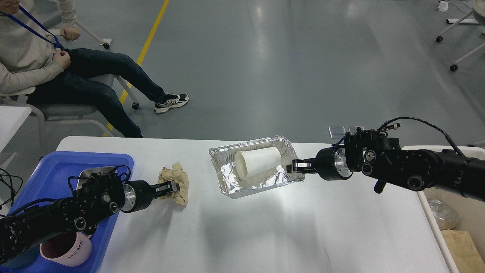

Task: Tidy desktop
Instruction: 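Grasp the crumpled beige paper with the left gripper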

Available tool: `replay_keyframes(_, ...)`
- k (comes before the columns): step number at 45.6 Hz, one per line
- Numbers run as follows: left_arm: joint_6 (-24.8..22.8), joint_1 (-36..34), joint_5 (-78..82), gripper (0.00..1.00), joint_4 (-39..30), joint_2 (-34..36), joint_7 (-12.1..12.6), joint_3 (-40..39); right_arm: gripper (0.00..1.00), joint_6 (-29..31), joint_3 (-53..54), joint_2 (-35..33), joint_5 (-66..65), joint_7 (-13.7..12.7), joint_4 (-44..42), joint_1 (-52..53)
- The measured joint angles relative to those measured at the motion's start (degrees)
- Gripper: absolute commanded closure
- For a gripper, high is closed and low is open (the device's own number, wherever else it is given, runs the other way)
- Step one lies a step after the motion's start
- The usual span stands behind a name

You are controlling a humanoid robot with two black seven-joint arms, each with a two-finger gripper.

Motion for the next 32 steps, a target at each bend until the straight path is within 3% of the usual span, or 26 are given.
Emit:
replay_keyframes(10, -0.2, -1.0, -0.2, 1.00, -1.9, 3.2, -3.0, -0.6, 1.00, -0.1, -0.2, 0.5, 0.0, 0.0, -0.1, -0.3)
replay_keyframes(26, -2.5, -6.9, 0.0, 1.00, -24.7, 26.2, -3.1, -0.3, 1.00, -0.1, -0.3, 0.5, 0.0, 0.0, -0.2, -0.5)
replay_keyframes(32, -6.5, -10.1, 0.3, 1.00, -30.6, 34.6, -3.2, -0.3, 1.00, -0.1, -0.4, 0.6, 0.0, 0.0, -0.2, -0.5)
